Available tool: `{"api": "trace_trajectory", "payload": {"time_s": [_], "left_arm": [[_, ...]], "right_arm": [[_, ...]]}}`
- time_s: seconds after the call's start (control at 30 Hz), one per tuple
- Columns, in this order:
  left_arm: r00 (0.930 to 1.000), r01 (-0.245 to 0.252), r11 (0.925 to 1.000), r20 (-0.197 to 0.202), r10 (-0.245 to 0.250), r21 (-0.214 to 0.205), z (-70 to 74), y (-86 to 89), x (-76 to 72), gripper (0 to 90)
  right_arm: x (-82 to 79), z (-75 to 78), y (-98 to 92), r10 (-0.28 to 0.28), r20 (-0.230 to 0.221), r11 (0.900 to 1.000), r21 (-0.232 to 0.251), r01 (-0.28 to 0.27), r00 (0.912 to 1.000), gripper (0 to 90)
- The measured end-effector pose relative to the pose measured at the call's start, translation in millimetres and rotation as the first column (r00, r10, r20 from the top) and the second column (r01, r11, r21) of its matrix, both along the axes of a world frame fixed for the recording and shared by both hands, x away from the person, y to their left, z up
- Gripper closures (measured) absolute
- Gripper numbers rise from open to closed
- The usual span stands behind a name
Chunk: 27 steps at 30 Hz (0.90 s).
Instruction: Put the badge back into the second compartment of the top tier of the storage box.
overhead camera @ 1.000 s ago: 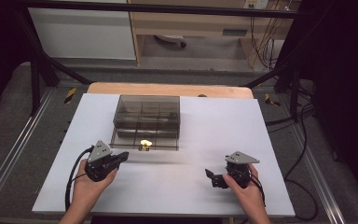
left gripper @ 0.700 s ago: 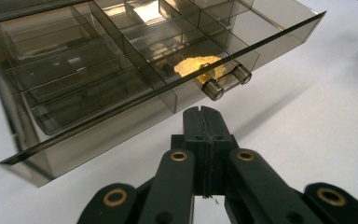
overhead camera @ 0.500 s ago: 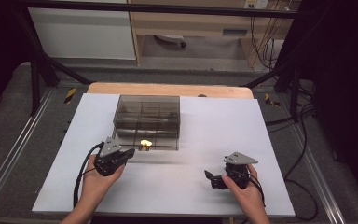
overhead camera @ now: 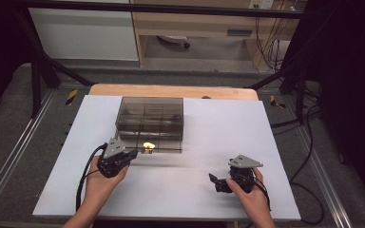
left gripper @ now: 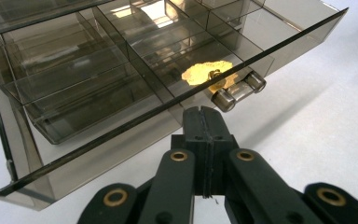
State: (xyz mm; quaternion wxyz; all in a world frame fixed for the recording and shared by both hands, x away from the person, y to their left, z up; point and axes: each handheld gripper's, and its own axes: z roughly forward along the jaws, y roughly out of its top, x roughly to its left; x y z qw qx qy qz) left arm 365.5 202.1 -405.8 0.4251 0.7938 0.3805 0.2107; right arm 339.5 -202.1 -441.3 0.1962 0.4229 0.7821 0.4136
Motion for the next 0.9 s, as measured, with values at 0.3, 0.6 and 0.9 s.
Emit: {"api": "trace_trajectory", "payload": {"time_s": [0.3,0.6,0.9], "left_arm": [[0.9999,0.012,0.9999,-0.001,-0.012,0.004,-1.4,-2.9,2.0,89.8],[0.9999,0.015,0.9999,-0.006,-0.014,0.005,-1.4,-7.1,3.6,89.7],[0.9998,0.018,0.9997,-0.004,-0.018,0.016,-0.8,-9.5,4.3,89.8]], "right_arm": [[0.7,-0.8,1.3,0.001,0.002,0.9999,-0.016,-0.001,1.0000,2.8],[0.4,-1.4,2.0,0.001,-0.001,0.9998,-0.020,-0.001,1.0000,2.8],[0.2,-0.7,2.1,0.016,0.009,0.9997,-0.016,-0.016,0.9998,2.5]]}}
